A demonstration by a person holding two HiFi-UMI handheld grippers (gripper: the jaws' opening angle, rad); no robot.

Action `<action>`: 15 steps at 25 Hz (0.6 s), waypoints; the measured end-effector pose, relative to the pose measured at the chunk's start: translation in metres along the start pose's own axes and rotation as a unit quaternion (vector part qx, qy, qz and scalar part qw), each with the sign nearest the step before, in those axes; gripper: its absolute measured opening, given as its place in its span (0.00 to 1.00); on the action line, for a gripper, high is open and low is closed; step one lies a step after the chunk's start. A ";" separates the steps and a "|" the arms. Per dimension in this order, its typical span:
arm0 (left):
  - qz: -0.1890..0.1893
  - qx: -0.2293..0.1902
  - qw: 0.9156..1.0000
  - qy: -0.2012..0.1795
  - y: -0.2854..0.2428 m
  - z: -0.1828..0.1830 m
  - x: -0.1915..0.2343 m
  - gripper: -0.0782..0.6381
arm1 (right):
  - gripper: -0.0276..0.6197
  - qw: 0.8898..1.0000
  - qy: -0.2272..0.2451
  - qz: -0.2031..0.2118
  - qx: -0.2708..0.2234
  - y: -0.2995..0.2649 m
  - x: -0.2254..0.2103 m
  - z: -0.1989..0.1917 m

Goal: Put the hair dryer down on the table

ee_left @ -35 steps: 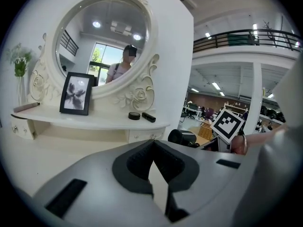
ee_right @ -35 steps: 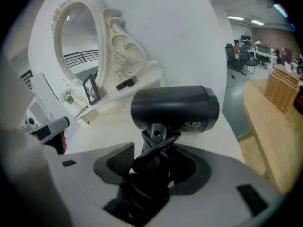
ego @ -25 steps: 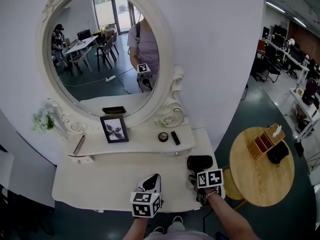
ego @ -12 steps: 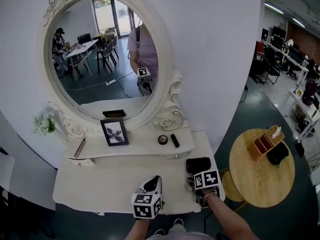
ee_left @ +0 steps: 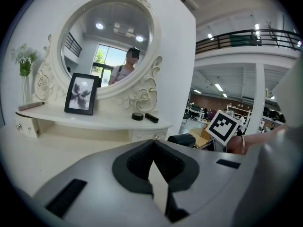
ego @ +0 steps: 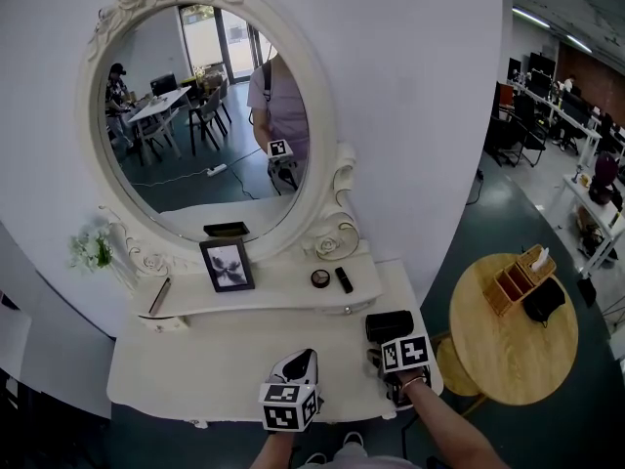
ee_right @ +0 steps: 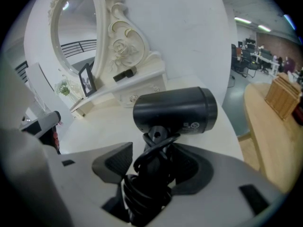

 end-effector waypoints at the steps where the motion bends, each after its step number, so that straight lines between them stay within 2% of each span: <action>1: 0.000 0.000 1.000 0.000 0.001 0.000 0.000 0.11 | 0.44 1.000 -0.001 0.001 -0.007 0.002 0.000 0.000; 5: -0.006 0.002 1.000 -0.001 0.001 -0.002 -0.001 0.11 | 0.45 0.999 0.000 0.002 -0.038 0.012 0.000 0.002; 9: -0.013 0.002 1.000 -0.004 0.002 -0.004 -0.003 0.11 | 0.50 0.998 -0.001 0.005 -0.066 0.020 0.001 -0.003; 15: -0.021 0.004 1.000 -0.006 0.007 -0.006 -0.001 0.11 | 0.50 0.993 -0.024 0.006 -0.115 0.042 0.000 -0.008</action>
Point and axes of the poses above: the fingertips, and each gripper's own axes: y backward along the fingers, x to its left, z out of its top, the point moved 10 cm from there along y, backward along the fingers, and after that the axes turned 9 degrees about -z, right-handed, at the moved point
